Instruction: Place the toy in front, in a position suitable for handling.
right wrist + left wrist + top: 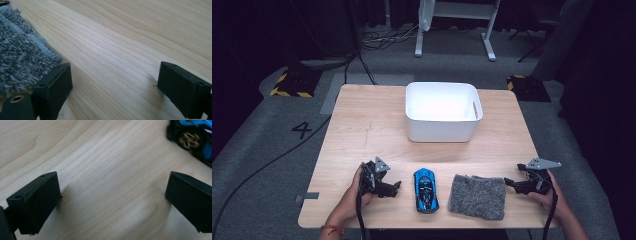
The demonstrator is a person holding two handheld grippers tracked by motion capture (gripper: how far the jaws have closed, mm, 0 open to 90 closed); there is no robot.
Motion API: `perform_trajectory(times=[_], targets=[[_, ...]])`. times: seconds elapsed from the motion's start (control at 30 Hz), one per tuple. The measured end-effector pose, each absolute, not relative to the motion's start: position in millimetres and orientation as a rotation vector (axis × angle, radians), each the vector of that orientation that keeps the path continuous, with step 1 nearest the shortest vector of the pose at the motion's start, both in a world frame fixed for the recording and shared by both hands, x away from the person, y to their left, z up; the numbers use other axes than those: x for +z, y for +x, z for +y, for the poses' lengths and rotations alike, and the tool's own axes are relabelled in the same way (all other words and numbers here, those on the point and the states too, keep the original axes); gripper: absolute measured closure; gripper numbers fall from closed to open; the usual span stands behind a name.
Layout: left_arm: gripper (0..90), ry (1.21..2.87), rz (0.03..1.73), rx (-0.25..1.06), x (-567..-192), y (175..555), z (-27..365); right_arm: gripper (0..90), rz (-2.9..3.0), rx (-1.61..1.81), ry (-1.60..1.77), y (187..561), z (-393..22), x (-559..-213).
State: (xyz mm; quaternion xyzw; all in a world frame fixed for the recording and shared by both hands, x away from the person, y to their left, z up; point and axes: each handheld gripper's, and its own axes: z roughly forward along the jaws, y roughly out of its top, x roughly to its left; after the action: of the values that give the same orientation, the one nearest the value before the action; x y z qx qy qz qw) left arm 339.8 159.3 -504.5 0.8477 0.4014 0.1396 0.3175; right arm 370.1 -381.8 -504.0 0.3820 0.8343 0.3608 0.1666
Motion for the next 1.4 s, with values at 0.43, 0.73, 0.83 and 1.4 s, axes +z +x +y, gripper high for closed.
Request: perform_trajectory(times=[0.43, 0.73, 0.83, 1.4], targets=[[0.0, 2.318, 0.802, 0.267, -505, 312, 166, 17.7, 2.348, 1.011, 1.081, 368, -381, -502], [0.0, 2.321, 0.786, 0.255, -505, 285, 139, 21.3, 2.299, 1.143, 1.019, 356, -378, -483], [0.0, 2.331, 0.757, 0.243, -505, 278, 133, 22.2, 2.303, 1.136, 0.986, 351, -373, -480], [0.2, 2.355, 0.658, 0.217, -504, 288, 88, 23.0, 2.381, 1.120, 0.929, 348, -361, -485]])
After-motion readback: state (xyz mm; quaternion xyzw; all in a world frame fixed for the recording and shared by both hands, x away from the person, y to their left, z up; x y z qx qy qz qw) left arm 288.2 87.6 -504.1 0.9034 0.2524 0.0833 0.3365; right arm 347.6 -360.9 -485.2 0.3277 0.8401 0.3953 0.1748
